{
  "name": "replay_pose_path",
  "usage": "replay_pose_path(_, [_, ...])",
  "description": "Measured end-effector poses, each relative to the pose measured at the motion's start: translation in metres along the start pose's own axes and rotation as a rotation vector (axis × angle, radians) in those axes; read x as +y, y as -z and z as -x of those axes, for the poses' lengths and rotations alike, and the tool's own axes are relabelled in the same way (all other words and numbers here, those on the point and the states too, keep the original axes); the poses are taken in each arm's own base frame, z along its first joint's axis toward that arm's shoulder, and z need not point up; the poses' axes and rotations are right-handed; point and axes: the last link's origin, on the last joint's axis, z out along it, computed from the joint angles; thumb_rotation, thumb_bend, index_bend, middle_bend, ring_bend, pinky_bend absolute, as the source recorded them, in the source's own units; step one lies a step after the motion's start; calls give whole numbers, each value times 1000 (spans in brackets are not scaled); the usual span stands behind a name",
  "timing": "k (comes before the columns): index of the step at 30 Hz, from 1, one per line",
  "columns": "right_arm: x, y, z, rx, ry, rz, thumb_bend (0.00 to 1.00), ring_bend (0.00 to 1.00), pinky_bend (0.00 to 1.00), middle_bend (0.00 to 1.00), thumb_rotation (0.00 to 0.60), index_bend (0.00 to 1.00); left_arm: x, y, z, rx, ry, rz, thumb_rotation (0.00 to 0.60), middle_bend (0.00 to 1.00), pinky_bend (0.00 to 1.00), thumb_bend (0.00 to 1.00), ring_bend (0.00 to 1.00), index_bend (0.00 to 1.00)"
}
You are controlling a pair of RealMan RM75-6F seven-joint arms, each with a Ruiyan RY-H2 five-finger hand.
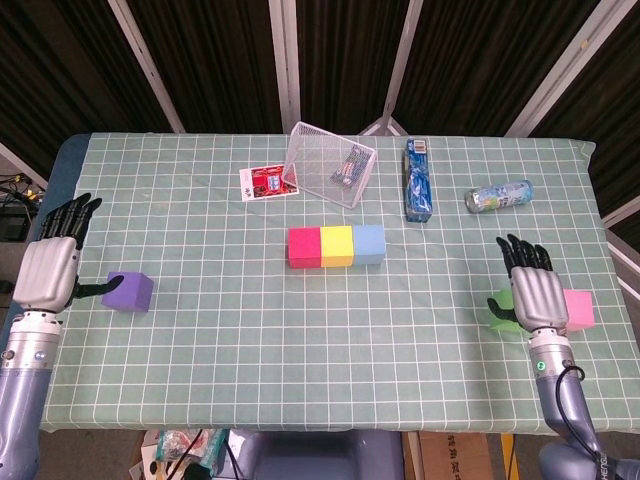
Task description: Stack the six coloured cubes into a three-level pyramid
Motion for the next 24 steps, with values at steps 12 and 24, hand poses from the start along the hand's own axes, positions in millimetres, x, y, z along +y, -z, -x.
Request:
replay_pose_path(12, [19,11,31,-141,58,50,299,0,0,0,600,0,3,2,-4,-2,20,15,600,0,0,87,0,0])
replay_pose_path(24, [44,4,50,-201,85,115,299,18,0,134,600,0,7,6,-7,-3,30,31,600,0,0,87,0,0])
